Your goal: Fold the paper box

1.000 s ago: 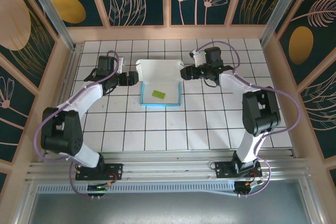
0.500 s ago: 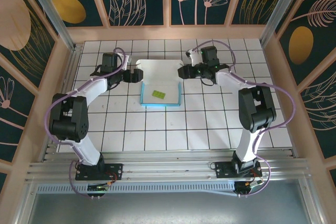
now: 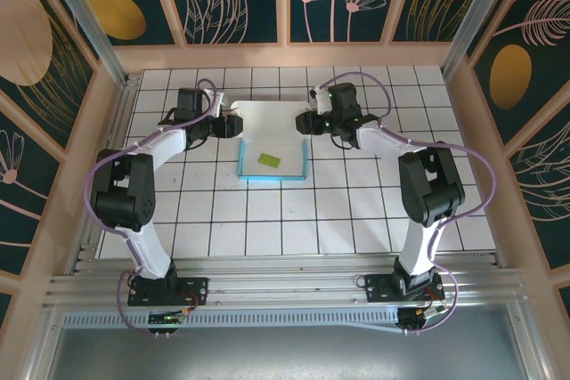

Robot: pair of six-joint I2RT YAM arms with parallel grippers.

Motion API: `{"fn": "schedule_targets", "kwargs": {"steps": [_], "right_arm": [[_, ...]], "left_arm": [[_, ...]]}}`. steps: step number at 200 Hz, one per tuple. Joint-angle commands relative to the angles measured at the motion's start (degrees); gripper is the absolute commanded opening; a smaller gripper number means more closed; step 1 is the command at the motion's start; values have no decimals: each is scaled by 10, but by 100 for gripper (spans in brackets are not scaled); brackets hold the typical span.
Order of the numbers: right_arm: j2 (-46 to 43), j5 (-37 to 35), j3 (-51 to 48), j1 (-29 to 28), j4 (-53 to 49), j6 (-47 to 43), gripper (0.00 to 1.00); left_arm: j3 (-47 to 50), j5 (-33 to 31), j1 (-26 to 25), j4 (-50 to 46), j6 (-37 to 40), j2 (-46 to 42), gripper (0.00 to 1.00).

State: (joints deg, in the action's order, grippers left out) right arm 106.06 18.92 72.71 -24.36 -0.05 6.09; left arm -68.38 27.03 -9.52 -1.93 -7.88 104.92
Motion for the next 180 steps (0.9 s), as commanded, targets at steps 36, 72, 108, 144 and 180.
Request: {"fn": "schedule_targets", "kwargs": {"steps": [36, 72, 108, 144, 180], "right_arm": [[-29, -42, -46, -16, 54, 70, 49], [-29, -56, -45, -31, 63, 87, 44], [-27, -62, -51, -39, 75, 96, 43], [-27, -67, -59, -44, 82, 95, 43], [-26, -70, -74, -49, 92, 97, 43]], "left_arm": [[-4, 58, 2, 26, -16, 12, 47], [7, 69, 1, 37, -34, 6, 37], [26, 69, 0, 44, -54, -10, 37], [42, 62, -8, 44, -80, -12, 40], [59, 67, -14, 50, -115, -14, 42]]}}
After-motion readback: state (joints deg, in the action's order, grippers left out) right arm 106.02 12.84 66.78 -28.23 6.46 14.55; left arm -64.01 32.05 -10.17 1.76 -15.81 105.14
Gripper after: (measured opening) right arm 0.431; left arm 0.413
